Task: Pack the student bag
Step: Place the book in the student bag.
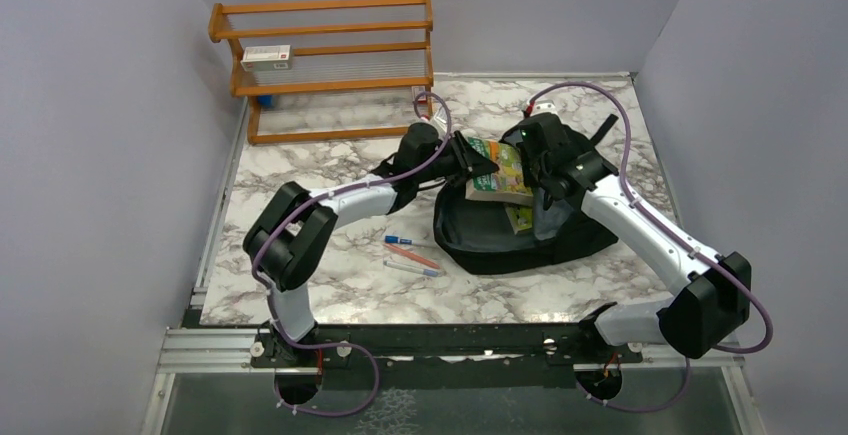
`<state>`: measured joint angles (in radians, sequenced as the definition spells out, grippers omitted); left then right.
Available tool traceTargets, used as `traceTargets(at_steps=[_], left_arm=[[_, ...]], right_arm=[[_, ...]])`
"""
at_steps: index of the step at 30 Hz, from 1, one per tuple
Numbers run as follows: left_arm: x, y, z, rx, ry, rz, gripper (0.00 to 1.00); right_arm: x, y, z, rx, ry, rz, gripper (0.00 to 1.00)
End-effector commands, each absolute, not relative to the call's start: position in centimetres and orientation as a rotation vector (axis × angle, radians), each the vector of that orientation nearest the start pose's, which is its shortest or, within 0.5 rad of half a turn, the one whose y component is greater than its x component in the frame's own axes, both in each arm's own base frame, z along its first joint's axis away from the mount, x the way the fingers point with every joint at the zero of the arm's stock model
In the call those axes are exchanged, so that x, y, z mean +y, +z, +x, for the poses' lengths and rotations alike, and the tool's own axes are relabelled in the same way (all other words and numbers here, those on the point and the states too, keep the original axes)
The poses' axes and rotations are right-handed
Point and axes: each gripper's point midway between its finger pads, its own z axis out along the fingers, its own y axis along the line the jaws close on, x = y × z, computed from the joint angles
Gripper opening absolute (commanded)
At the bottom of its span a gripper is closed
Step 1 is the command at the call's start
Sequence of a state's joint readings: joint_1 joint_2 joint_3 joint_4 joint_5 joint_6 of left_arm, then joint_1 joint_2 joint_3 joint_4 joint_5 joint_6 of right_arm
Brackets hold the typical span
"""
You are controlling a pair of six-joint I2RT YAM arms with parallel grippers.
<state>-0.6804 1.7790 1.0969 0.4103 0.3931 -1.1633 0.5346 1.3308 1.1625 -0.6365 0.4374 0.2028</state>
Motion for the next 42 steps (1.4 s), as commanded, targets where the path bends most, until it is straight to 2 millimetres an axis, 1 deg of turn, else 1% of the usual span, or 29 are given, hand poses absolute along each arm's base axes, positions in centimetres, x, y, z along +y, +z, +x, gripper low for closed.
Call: traceTargets(at_steps=[1,5,8,11,16,19,25,31,32,34,38,40,42], left_arm=[[-43.4,23.6,33.8,1.965,-1.743,-0.121,0.00],[-45.9,21.7,33.8,1.960,-1.773,-0.108,0.00],[-47.7,21.3,33.5,1.922,-1.807,-0.099,0.00],[-48.7,21.3,33.6,1.846,-1.832,-0.109,0.00],[-49.0,20.9,34.5,1.753,-1.851,-0.180,0.00],[-49.6,20.2,35.1,1.735,-1.860,-0.209,0.00],[-51.0,17.7,36.0,1.751,-1.863,-0.236,0.00],[-51.3,15.7,36.9,1.777,-1.805,-0.252,0.00],[-51.4,15.4,36.9,1.788,-1.797,-0.248,0.01],[-51.5,15.0,36.9,1.805,-1.787,-0.238,0.09],[-51.4,14.3,36.7,1.833,-1.766,-0.232,0.29],[-51.3,14.0,36.6,1.844,-1.760,-0.233,0.35],[-51.4,14.0,36.4,1.851,-1.763,-0.223,0.38]], right_arm=[[13.4,21.1,34.0,2.184,-0.002,-0.108,0.01],[14.2,20.8,34.2,2.190,0.045,-0.098,0.01],[14.8,20.7,34.4,2.190,0.076,-0.084,0.01],[14.9,20.7,34.5,2.187,0.089,-0.063,0.01],[14.7,21.0,34.3,2.176,0.098,-0.036,0.01],[14.6,20.9,34.1,2.182,0.100,-0.036,0.00],[14.2,20.8,33.8,2.184,0.080,-0.030,0.01],[13.8,20.5,33.4,2.192,0.068,-0.030,0.01],[13.8,20.4,33.4,2.195,0.067,-0.031,0.01],[13.7,20.3,33.3,2.194,0.060,-0.029,0.01],[13.4,20.1,33.3,2.193,0.039,-0.028,0.01],[13.3,20.1,33.3,2.194,0.038,-0.029,0.01],[13.3,20.1,33.2,2.197,0.037,-0.028,0.01]])
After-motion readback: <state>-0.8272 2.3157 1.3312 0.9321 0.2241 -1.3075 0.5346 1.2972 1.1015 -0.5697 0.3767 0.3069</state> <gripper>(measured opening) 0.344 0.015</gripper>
